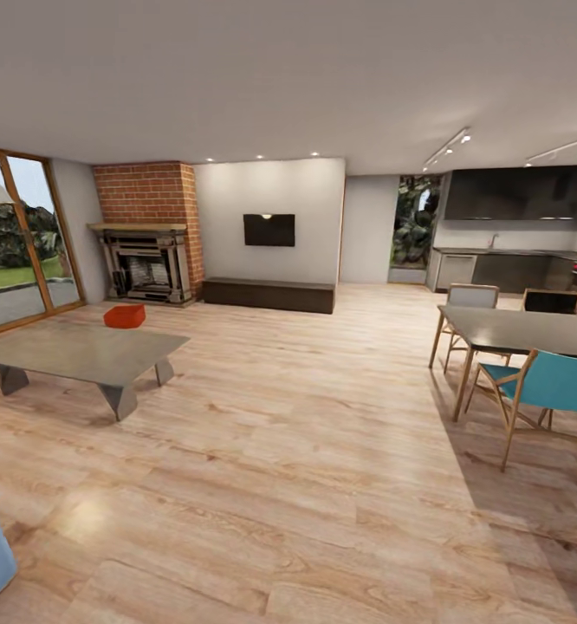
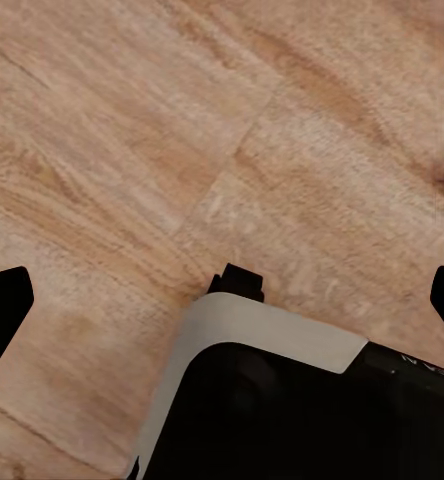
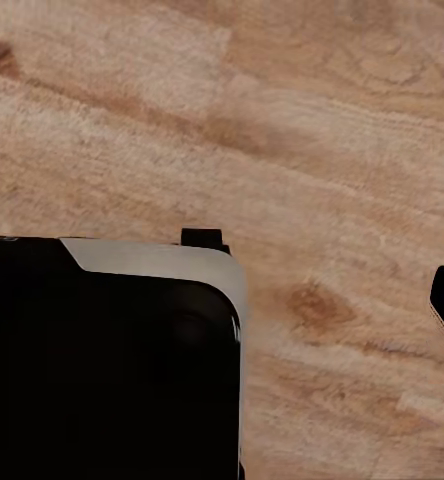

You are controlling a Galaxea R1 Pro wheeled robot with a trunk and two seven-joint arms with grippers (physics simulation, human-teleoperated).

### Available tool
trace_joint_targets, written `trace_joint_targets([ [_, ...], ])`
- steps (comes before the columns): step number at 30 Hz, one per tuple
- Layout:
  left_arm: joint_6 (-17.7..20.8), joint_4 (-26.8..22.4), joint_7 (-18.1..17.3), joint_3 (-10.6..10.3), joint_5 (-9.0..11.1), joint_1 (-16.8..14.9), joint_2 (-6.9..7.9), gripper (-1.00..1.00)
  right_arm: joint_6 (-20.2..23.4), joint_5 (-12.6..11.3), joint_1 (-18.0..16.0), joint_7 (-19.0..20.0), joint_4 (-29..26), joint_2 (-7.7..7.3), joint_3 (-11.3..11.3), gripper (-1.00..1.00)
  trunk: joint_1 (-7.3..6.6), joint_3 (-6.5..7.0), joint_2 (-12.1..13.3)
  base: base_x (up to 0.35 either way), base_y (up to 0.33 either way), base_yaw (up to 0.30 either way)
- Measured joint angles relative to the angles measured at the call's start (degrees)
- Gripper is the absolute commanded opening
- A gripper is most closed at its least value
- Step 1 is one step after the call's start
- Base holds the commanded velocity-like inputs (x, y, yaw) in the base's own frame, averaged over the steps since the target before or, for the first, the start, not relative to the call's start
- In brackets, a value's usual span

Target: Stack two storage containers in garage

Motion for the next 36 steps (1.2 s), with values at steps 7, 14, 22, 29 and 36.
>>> trace_joint_targets([
  [7,-0.09,0.0,0.0,0.0,0.0,0.0,0.0,1.0,0.0,0.0,0.0,0.0,0.0,-0.01,0.0,1.0,0.0,0.0,0.0,0.324,0.0,0.0],
  [14,-0.12,0.0,0.0,0.0,0.0,0.0,0.0,1.0,0.0,0.0,0.0,0.0,0.02,-0.01,0.0,1.0,0.0,0.0,0.0,0.324,0.0,0.0],
  [22,-0.19,0.0,0.0,0.01,0.03,0.0,0.09,1.0,0.0,-0.02,0.0,0.0,0.02,0.0,0.0,1.0,0.0,0.0,0.0,0.324,0.0,0.0],
  [29,-0.19,0.0,0.0,0.03,0.01,0.0,0.09,1.0,0.0,0.0,0.0,0.0,0.0,-0.01,0.0,1.0,0.0,0.0,0.0,0.324,0.0,0.0],
  [36,-0.19,0.0,0.0,0.03,0.01,0.0,0.09,1.0,0.0,0.0,0.0,0.0,0.0,-0.01,0.0,1.0,0.0,0.0,0.0,0.324,0.0,0.0],
])
